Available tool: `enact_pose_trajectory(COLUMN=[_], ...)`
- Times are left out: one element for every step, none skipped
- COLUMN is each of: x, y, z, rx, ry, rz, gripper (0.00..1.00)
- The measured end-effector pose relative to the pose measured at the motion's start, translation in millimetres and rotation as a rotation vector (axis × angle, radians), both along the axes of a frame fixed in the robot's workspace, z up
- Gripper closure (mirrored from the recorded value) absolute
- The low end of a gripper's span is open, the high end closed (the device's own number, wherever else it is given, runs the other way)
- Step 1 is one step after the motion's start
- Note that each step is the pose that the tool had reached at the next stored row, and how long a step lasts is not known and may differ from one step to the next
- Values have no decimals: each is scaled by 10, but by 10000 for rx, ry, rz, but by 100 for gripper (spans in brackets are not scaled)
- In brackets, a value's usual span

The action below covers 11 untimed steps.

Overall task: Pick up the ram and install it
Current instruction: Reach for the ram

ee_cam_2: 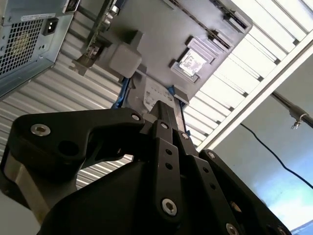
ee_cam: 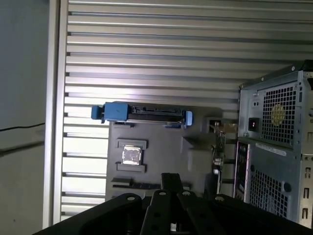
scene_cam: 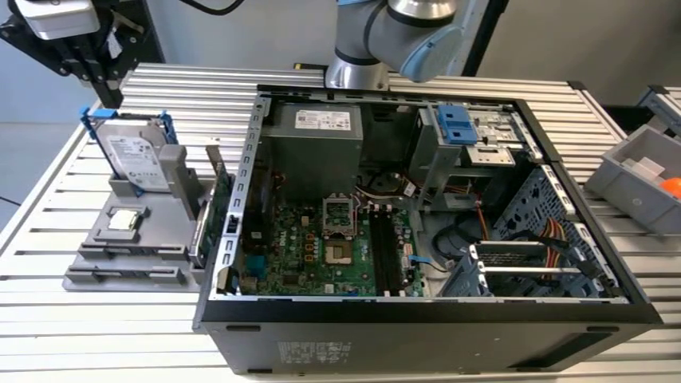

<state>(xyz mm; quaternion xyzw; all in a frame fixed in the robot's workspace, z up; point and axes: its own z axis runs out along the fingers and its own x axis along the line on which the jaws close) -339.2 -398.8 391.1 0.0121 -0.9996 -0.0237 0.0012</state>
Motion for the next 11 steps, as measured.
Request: enact_pose_trajectory(x=[-12, -24, -37, -48, -60, -71, -80, -85, -85, -85, -87], y=[0, 0, 0, 0, 0, 0, 0, 0, 0, 0, 0], z=[0, 0, 0, -1, -1, 0, -1, 0, -1, -1, 0], rx=[1, 0, -1, 1, 0, -1, 0, 0, 1, 0, 0], ry=[-1, 1, 1, 0, 0, 1, 0, 2, -1, 1, 1], rz=[0, 0, 0, 0, 0, 0, 0, -2, 0, 1, 0], gripper=[100, 100, 100, 100, 100, 100, 100, 100, 100, 100, 100])
